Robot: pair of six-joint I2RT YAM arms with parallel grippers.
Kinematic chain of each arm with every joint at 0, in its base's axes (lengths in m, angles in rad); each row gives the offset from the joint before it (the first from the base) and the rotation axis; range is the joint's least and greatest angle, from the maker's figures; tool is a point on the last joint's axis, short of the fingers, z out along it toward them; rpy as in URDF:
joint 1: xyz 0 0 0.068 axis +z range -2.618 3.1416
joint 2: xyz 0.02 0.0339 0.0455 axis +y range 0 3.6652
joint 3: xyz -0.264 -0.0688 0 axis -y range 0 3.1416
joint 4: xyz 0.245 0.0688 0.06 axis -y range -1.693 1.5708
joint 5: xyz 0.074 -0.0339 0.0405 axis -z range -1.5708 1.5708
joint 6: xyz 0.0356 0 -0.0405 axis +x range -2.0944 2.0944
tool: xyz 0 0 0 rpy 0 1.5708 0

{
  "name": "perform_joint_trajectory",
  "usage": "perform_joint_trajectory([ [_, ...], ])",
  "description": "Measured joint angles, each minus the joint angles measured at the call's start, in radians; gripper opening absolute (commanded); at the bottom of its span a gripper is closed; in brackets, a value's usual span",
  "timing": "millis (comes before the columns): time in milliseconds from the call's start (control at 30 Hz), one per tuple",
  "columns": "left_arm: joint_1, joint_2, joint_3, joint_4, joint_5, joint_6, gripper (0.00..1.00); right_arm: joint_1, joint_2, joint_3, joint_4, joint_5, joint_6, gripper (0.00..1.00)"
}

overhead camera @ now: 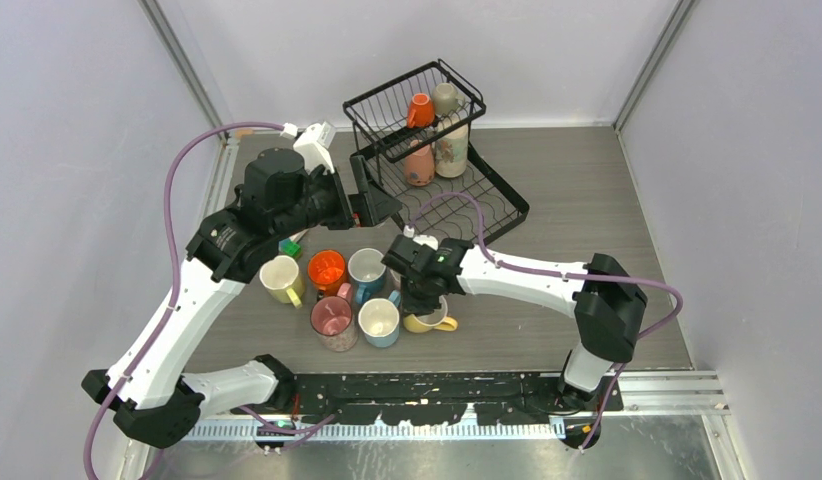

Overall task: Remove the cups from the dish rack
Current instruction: Place the cup at the center of the board.

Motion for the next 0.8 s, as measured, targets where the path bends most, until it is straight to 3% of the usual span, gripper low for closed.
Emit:
perform_joint_trajectory([
  [233,0.0,0.0,-0.004,0.003,0.0,-0.001,1.0,0.002,0.0,0.019,0.004,0.002,-0.002,0.35],
  [800,0.0,0.0,-0.01,0.007,0.004,-0.005,1.0,0.011,-0.024,0.023,-0.011,0.024,-0.005,0.42],
])
